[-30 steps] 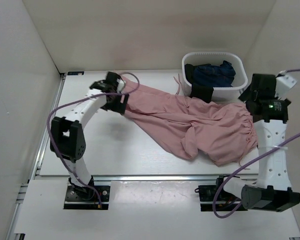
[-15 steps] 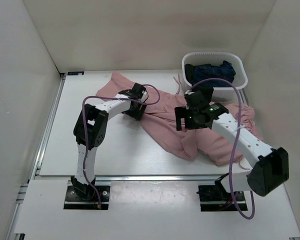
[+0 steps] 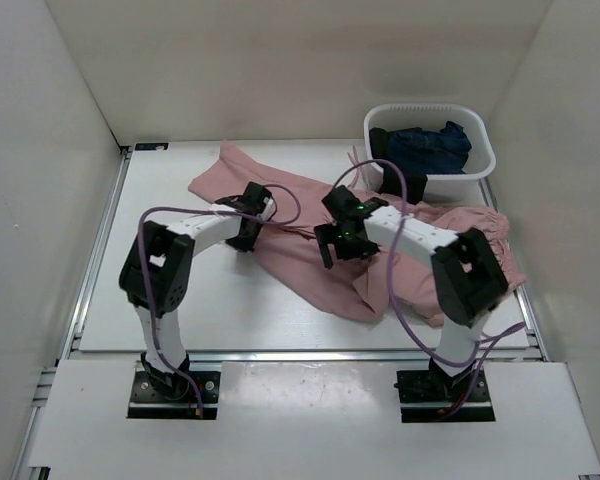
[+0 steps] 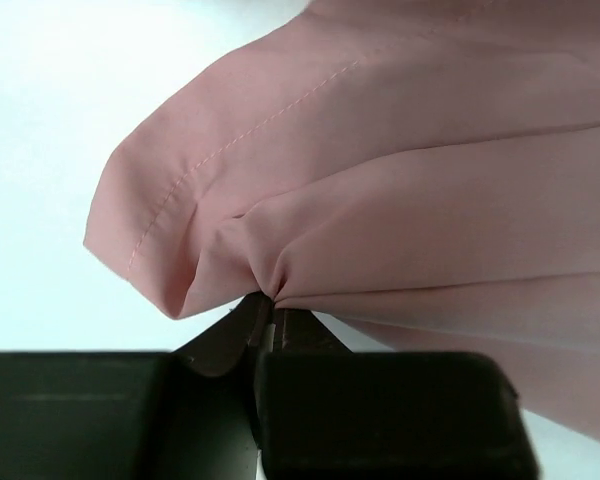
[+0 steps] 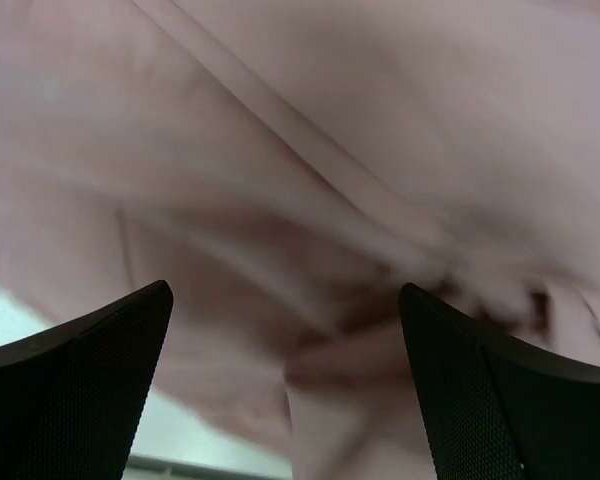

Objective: Fold and stack the trousers
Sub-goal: Flatten the trousers out

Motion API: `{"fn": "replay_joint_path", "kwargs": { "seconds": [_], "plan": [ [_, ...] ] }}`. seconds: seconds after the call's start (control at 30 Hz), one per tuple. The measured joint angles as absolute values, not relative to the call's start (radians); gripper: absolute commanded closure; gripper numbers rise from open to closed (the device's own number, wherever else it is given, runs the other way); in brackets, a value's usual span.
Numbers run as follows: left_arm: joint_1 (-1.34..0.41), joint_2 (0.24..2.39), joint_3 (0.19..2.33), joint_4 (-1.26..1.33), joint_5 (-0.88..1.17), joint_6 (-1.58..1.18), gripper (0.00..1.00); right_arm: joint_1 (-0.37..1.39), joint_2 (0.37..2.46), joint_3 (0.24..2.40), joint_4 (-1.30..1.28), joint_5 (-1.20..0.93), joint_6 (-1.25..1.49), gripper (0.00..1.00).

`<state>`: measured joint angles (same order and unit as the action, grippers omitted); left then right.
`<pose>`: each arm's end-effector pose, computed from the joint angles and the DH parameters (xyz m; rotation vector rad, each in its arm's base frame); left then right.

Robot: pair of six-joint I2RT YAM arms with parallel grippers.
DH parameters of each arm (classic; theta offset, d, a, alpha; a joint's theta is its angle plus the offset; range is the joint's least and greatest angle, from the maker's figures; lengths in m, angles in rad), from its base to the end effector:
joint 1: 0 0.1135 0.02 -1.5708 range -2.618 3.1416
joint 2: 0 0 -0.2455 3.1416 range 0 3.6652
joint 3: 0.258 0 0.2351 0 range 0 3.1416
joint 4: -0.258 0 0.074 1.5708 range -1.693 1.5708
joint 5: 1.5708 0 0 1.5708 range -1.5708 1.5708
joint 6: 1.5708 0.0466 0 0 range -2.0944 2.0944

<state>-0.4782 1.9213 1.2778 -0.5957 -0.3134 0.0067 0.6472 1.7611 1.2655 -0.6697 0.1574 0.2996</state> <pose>0.3268 -0.1532 0.1438 0.5857 2.6688 0.3128 0.2775 0.2006 0.1889 -0.4253 2.6764 0.0638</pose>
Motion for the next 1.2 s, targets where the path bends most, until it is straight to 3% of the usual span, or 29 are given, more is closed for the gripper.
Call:
{"fn": "replay_joint_path", "kwargs": {
  "seconds": [0.03,0.17,0.2,0.3,0.5,0.7,0.73,0.8,0.83,0.87,0.9,0.93,1.07,1.2],
  "plan": [
    [-0.467,1.88,1.248,-0.613,-0.314,0.007,0.86,0.66,1.797,1.29,-0.67,0.158,0.292,0.03],
    [-0.441,1.708,1.2,-0.72,-0.319,0.004,0.86,0.731,1.935,1.398,-0.662,0.13,0.25,0.42],
    [-0.442,1.658,1.2,-0.747,-0.318,0.004,0.86,0.75,1.955,1.415,-0.662,0.115,0.239,0.67],
    [-0.444,1.528,1.2,-0.863,-0.315,0.002,0.86,0.799,1.97,1.429,-0.667,0.077,0.204,1.0],
    [-0.447,1.414,1.303,-1.176,-0.319,0.003,0.86,0.861,1.83,1.43,-0.723,-0.022,0.18,1.0],
    [-0.394,1.417,1.523,-1.285,-0.318,0.003,0.86,0.817,1.572,1.501,-0.762,-0.023,0.186,0.99],
    [-0.371,1.444,1.558,-1.287,-0.305,0.002,0.82,0.789,1.557,1.526,-0.765,-0.009,0.195,0.92],
    [-0.319,1.537,1.631,-1.286,-0.274,0.003,0.68,0.723,1.553,1.556,-0.766,0.006,0.215,0.71],
    [-0.299,1.612,1.665,-1.28,-0.263,0.004,0.39,0.685,1.559,1.56,-0.768,0.009,0.226,0.38],
    [-0.28,1.706,1.712,-1.281,-0.257,0.009,0.32,0.647,1.568,1.559,-0.775,0.007,0.239,0.28],
    [-0.266,1.809,1.76,-1.277,-0.248,0.004,0.09,0.617,1.578,1.558,-0.785,0.009,0.241,0.24],
    [-0.254,1.938,1.826,-1.269,-0.236,0.009,0.0,0.593,1.589,1.555,-0.795,0.014,0.244,0.19],
    [-0.211,2.267,1.965,-1.242,-0.173,0.001,0.0,0.618,1.6,1.537,-0.841,0.046,0.252,0.15],
    [-0.131,2.242,1.935,-1.259,-0.102,0.001,0.0,0.695,1.543,1.45,-0.849,0.079,0.263,0.14]
  ]
}}
